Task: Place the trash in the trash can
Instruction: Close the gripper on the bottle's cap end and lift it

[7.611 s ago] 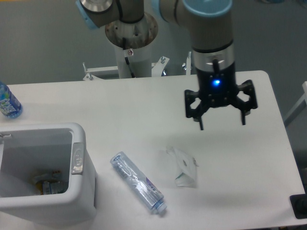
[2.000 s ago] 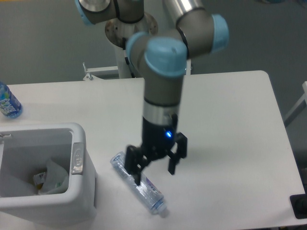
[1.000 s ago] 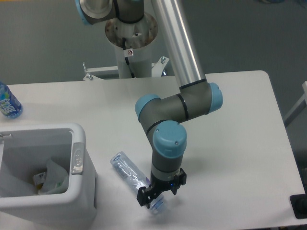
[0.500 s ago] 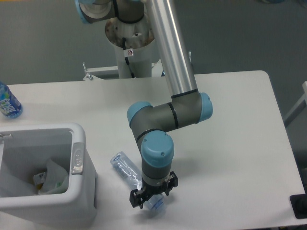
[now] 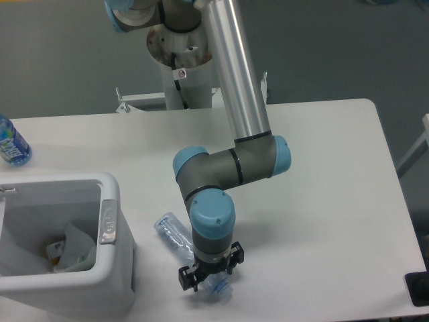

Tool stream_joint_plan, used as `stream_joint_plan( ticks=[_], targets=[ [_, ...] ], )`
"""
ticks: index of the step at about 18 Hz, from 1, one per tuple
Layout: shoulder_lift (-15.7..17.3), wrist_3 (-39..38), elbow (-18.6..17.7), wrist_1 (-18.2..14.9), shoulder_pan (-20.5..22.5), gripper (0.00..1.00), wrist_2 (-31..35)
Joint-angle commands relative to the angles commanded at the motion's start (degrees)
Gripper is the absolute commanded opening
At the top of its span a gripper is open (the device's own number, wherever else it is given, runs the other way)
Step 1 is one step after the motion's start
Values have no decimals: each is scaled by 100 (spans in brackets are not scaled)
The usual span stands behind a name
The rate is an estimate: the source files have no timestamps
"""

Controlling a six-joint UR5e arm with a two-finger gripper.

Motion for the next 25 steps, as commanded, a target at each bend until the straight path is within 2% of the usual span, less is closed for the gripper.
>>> stream_joint_plan(
  ticks=[11,18,22,25],
  targets=[
    [35,9,0,0,0,63,123],
    [211,53,87,-9,9,63,114],
    [640,88,237,-18,158,63,70],
    [983,26,684,61,412,63,-8]
  ],
)
